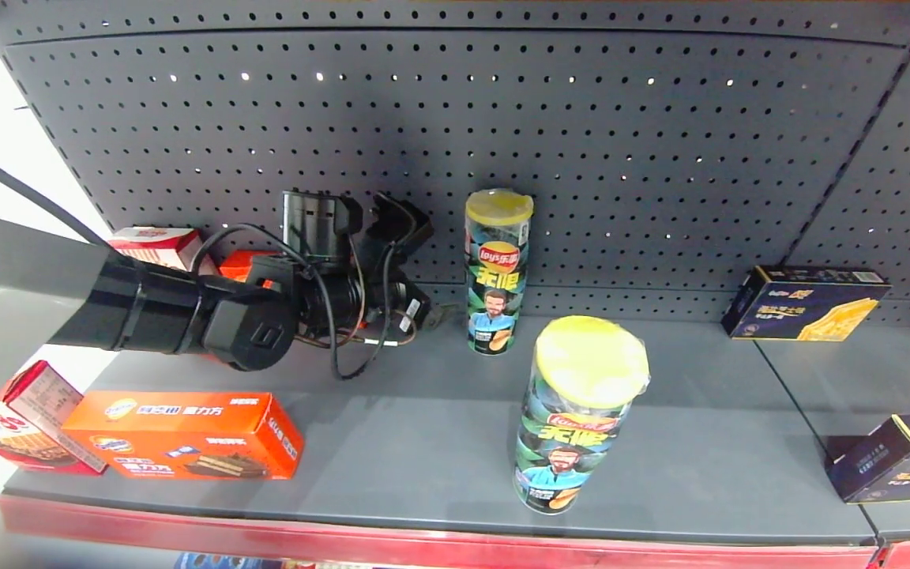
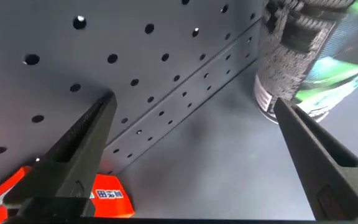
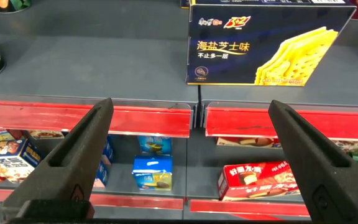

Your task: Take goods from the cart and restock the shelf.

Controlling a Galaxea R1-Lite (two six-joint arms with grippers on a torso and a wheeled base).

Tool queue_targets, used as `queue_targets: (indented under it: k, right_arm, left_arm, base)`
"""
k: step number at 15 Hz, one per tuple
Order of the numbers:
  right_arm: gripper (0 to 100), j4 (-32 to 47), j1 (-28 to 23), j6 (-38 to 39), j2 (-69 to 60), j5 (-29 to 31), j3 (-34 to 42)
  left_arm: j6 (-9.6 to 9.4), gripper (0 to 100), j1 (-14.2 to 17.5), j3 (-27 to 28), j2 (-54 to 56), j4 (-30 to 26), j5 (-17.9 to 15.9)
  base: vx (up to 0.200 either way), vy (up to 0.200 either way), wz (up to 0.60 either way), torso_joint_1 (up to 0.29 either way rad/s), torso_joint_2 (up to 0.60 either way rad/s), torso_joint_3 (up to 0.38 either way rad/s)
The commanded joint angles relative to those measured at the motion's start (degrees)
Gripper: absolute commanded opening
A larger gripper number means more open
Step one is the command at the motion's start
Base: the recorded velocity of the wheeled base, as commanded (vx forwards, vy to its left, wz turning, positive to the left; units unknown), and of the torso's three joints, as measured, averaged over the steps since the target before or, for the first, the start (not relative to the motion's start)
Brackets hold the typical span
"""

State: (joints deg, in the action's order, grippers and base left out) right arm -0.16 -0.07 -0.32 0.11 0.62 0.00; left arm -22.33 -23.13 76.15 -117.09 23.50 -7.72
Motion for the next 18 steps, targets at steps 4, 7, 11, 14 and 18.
queue_targets:
  k: [4,7,11,14,18]
  right_arm:
    - [100,-0.02,-0.01,-0.03,-0.02,-0.01,0.0]
    - [100,-0.02,-0.01,-0.03,-0.02,-0.01,0.0]
    - [100,-0.02,-0.01,-0.03,-0.02,-0.01,0.0]
    - [100,-0.02,-0.01,-0.03,-0.02,-0.01,0.0]
    - [100,-0.02,-0.01,-0.03,-0.02,-0.01,0.0]
  left_arm:
    - [0.1,100,-1.31,2.24,-2.53,-0.12,-0.11]
    - [0.1,100,-2.54,4.0,-3.93,-0.21,-0.02]
    - [0.1,100,-3.07,4.35,-4.46,-0.12,-0.02]
    - [0.18,100,-3.15,4.35,-4.46,0.14,-0.02]
    - [0.27,100,-2.54,1.98,-1.91,0.58,0.33]
  base:
    - [0.0,0.0,0.0,0.0,0.0,0.0]
    - [0.0,0.0,0.0,0.0,0.0,0.0]
    - [0.0,0.0,0.0,0.0,0.0,0.0]
    - [0.0,0.0,0.0,0.0,0.0,0.0]
    - [0.0,0.0,0.0,0.0,0.0,0.0]
